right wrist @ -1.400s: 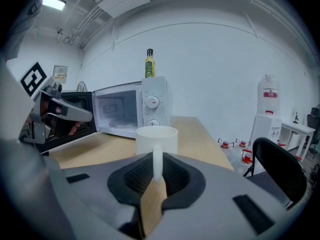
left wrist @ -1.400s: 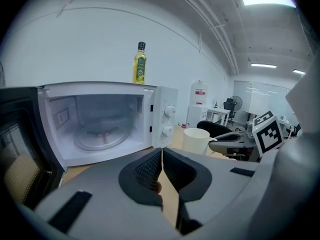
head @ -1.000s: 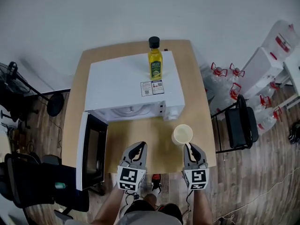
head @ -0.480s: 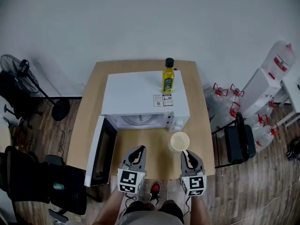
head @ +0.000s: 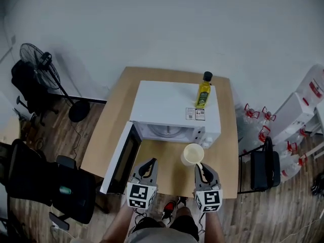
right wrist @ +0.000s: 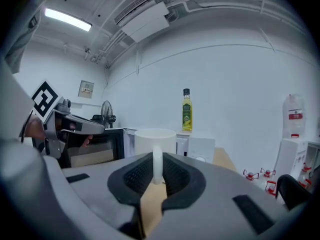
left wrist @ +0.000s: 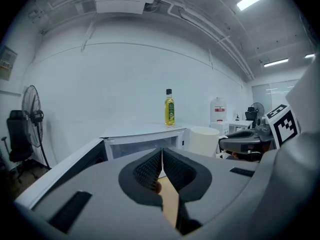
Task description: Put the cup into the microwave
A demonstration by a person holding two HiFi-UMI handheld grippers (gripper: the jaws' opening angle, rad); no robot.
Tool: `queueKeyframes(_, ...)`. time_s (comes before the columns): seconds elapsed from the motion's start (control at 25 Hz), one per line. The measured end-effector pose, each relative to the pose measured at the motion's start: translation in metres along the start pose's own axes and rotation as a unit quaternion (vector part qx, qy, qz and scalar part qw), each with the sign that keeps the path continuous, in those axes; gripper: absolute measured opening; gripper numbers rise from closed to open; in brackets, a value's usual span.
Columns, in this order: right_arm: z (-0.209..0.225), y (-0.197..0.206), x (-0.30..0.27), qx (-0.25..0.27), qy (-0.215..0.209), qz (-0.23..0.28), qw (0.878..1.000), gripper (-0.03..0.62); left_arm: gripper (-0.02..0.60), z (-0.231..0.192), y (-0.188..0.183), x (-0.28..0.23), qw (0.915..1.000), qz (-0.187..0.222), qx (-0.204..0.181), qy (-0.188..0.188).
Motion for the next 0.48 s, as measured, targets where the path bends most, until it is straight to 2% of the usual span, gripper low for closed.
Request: queueKeyframes(0.48,-0.025,0.002,-0.063,0.011,-0.068,-0.006,0.998,0.048,0.029,-0.038,0.013,-0.001,0.9977,-0.013,0.017,-0.064)
Point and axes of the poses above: the fingertips, and each gripper's own axes: x backward along the fingers, z to its right, y out of its underside, the point moved 2 cm from there along x, backward along the fingers, and after that the axes turned 3 degrees about -z, right-handed, at the moved point
